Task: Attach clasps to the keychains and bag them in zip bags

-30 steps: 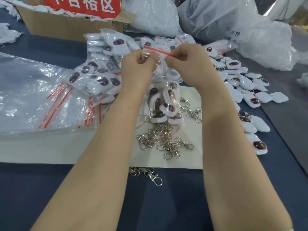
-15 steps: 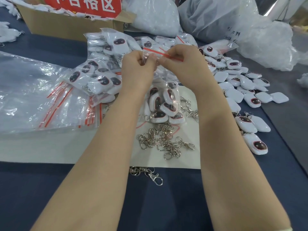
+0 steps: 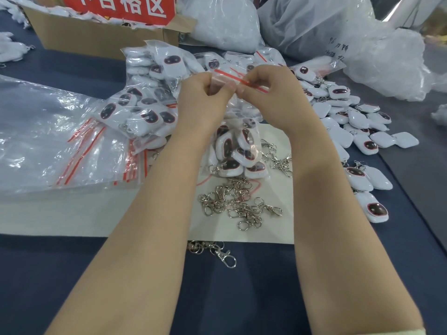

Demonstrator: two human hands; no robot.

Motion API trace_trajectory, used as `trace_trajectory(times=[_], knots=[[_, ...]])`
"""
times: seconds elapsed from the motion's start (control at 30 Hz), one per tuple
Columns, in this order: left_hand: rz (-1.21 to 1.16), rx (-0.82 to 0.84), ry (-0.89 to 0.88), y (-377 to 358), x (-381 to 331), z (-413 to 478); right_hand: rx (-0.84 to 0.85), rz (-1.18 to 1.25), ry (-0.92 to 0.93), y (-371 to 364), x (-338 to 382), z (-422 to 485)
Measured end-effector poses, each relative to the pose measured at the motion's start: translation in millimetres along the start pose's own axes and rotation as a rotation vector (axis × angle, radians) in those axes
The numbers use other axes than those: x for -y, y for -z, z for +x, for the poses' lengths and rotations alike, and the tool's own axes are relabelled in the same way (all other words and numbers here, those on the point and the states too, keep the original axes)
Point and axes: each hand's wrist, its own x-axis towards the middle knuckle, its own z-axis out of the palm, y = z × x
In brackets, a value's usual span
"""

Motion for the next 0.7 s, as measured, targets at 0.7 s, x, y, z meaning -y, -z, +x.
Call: trace_trajectory(times=[0.7], knots=[[0.1,-0.224,0.019,8.3,7.5,5.2,-0.198,0.429,-0.438,0.3,-33.6,-8.4]])
